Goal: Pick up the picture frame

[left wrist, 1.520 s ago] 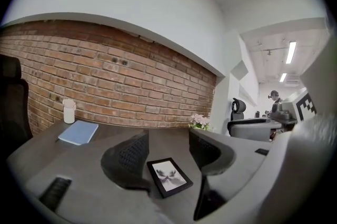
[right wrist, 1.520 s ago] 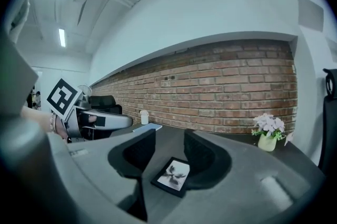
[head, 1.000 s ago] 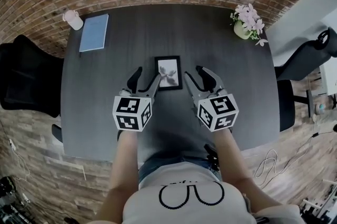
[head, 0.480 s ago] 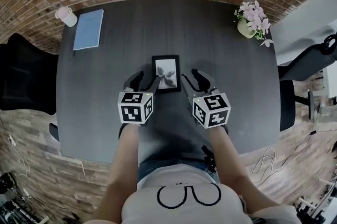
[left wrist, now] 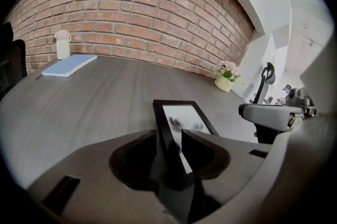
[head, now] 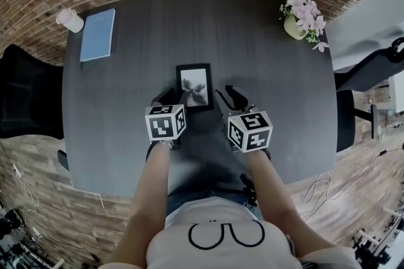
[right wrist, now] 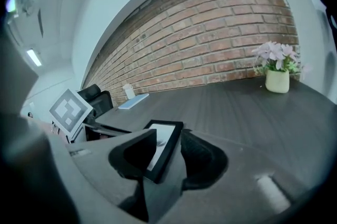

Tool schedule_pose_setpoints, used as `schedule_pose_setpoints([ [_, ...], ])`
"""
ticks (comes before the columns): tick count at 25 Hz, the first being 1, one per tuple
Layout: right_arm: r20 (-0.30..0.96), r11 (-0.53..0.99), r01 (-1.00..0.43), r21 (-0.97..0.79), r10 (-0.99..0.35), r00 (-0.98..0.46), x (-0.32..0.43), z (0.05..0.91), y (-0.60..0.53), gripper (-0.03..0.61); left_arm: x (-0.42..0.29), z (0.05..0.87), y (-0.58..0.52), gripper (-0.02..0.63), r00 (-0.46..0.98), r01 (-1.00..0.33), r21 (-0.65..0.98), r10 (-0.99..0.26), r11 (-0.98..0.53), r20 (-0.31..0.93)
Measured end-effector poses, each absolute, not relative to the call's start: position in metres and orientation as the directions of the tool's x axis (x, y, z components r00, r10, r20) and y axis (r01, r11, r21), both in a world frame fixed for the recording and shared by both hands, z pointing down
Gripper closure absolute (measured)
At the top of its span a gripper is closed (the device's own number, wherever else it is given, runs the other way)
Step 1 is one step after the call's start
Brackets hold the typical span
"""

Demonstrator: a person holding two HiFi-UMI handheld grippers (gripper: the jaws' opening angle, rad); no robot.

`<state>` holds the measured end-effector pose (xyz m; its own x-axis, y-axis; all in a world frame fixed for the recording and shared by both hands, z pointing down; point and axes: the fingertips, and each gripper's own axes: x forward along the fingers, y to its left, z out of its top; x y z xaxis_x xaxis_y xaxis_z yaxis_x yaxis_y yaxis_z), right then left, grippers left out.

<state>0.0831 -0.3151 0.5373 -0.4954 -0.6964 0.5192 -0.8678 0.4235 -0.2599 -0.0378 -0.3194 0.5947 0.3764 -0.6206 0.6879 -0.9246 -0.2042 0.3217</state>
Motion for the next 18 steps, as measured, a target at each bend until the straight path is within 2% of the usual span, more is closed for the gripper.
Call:
schedule_pose_setpoints([
  [12,0.509,0.429,-0.857,-0.286,-0.690,-0.515,0.081,0.540,-0.315,0.449,-0.036,0.602,-0.321,0.524,0.364,-0.919,0.382,-0.591,-0.101,0.720],
  [18,0.509,0.433,-0.856,-0.282,-0.689,-0.516,0.080,0.539,-0.313,0.454,-0.037,0.608,-0.321,0.538,0.426,-0.881,0.465,-0.566,-0.083,0.706],
])
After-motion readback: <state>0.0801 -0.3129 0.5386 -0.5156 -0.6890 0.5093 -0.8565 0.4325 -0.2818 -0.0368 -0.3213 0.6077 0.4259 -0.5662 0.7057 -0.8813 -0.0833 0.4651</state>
